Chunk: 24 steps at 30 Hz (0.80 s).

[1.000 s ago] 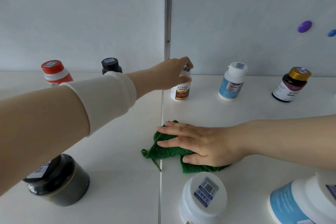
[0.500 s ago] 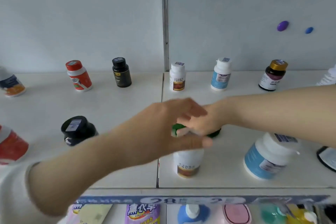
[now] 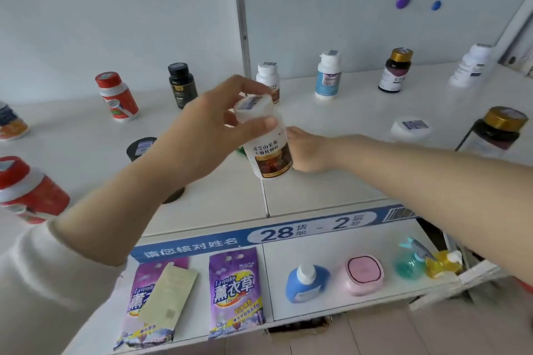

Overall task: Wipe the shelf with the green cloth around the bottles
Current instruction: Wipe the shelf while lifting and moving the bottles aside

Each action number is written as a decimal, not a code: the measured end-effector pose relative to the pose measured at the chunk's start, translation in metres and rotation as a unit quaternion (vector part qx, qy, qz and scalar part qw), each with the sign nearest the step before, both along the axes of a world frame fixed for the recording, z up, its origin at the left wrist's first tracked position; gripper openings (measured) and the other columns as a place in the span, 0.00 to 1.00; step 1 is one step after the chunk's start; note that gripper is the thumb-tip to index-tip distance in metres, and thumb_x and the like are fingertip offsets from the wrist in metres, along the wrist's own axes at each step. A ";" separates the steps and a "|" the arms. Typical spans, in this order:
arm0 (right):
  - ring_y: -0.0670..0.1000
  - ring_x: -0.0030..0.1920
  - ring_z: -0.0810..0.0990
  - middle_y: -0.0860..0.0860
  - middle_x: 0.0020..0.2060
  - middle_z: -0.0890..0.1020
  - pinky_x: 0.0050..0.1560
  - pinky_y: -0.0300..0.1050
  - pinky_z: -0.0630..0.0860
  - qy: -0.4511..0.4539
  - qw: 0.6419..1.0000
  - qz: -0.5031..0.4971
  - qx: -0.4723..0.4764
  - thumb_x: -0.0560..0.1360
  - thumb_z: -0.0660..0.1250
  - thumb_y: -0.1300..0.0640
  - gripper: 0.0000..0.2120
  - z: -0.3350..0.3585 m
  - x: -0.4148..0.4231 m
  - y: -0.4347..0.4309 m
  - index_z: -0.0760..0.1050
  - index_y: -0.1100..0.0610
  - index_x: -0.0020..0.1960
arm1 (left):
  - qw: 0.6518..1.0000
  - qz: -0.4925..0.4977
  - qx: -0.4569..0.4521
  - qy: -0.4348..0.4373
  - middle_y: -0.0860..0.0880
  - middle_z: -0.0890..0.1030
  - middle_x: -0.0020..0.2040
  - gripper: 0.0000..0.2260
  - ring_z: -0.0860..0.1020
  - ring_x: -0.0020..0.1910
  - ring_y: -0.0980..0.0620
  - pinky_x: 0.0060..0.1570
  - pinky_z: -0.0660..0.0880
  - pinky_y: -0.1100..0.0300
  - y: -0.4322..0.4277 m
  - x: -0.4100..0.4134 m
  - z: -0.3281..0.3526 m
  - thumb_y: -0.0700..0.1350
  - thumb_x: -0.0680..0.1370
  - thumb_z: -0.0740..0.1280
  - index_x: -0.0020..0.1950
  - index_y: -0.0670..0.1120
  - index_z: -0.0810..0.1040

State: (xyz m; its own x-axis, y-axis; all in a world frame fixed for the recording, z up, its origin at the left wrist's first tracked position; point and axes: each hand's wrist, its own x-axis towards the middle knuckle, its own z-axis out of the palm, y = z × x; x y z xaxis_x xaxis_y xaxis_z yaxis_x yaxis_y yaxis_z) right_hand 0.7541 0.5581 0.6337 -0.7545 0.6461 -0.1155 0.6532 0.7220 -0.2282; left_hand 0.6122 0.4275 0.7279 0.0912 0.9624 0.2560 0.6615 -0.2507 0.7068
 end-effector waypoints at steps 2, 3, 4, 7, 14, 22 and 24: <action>0.54 0.73 0.60 0.53 0.73 0.63 0.73 0.49 0.57 0.063 0.997 -0.032 -0.007 0.79 0.54 0.61 0.22 -0.001 0.003 -0.014 0.60 0.58 0.72 | 1.000 0.005 0.001 -0.020 0.64 0.75 0.44 0.15 0.76 0.43 0.67 0.37 0.75 0.74 -0.005 -0.004 -0.006 0.56 0.70 0.66 0.55 0.59 0.70; 0.54 0.72 0.61 0.53 0.72 0.64 0.73 0.49 0.58 0.072 0.996 -0.053 -0.017 0.79 0.54 0.61 0.21 0.000 0.005 -0.028 0.61 0.58 0.72 | 1.000 0.006 -0.003 -0.026 0.64 0.76 0.44 0.16 0.77 0.43 0.67 0.37 0.75 0.75 -0.008 -0.005 -0.009 0.56 0.69 0.66 0.55 0.58 0.71; 0.53 0.70 0.63 0.52 0.71 0.66 0.71 0.49 0.60 0.061 0.996 -0.066 -0.011 0.79 0.54 0.60 0.20 -0.001 0.010 -0.042 0.62 0.58 0.70 | 1.000 0.006 -0.008 -0.027 0.63 0.76 0.45 0.17 0.77 0.43 0.66 0.38 0.75 0.75 -0.011 -0.005 -0.012 0.56 0.68 0.65 0.55 0.58 0.71; 0.47 0.62 0.66 0.46 0.66 0.71 0.67 0.48 0.64 0.110 0.993 -0.036 -0.001 0.78 0.57 0.60 0.18 -0.003 0.032 -0.086 0.67 0.52 0.67 | 0.999 0.015 -0.016 -0.032 0.60 0.77 0.46 0.18 0.78 0.47 0.64 0.45 0.76 0.68 -0.017 -0.007 -0.016 0.58 0.66 0.65 0.55 0.58 0.71; 0.37 0.57 0.71 0.31 0.55 0.73 0.60 0.22 0.62 0.256 0.960 -0.052 -0.103 0.75 0.60 0.69 0.23 0.003 0.058 -0.138 0.72 0.41 0.58 | 0.998 0.065 0.012 -0.019 0.55 0.76 0.52 0.17 0.77 0.46 0.56 0.44 0.72 0.68 -0.019 -0.018 -0.003 0.50 0.73 0.67 0.61 0.54 0.72; 0.46 0.66 0.68 0.47 0.69 0.69 0.65 0.37 0.62 0.255 0.939 -0.225 -0.040 0.79 0.57 0.58 0.20 0.014 0.025 -0.054 0.66 0.49 0.70 | 0.994 0.104 0.028 0.029 0.51 0.77 0.60 0.18 0.75 0.47 0.53 0.37 0.68 0.71 -0.010 -0.020 0.006 0.51 0.74 0.66 0.63 0.53 0.70; 0.49 0.75 0.57 0.46 0.74 0.60 0.73 0.47 0.56 0.150 0.964 -0.216 -0.026 0.80 0.54 0.56 0.21 0.004 0.016 -0.037 0.61 0.49 0.73 | 0.992 0.115 0.033 0.033 0.50 0.76 0.62 0.18 0.75 0.47 0.53 0.37 0.68 0.72 -0.008 -0.021 0.004 0.51 0.74 0.66 0.63 0.53 0.71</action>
State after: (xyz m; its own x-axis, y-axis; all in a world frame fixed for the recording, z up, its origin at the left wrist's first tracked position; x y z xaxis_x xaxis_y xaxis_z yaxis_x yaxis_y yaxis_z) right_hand 0.7700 0.5207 0.6377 -0.4200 0.9072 0.0249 0.7902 0.3790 -0.4815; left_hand 0.5909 0.4190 0.7318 -0.1109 0.9412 0.3191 0.7503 -0.1313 0.6480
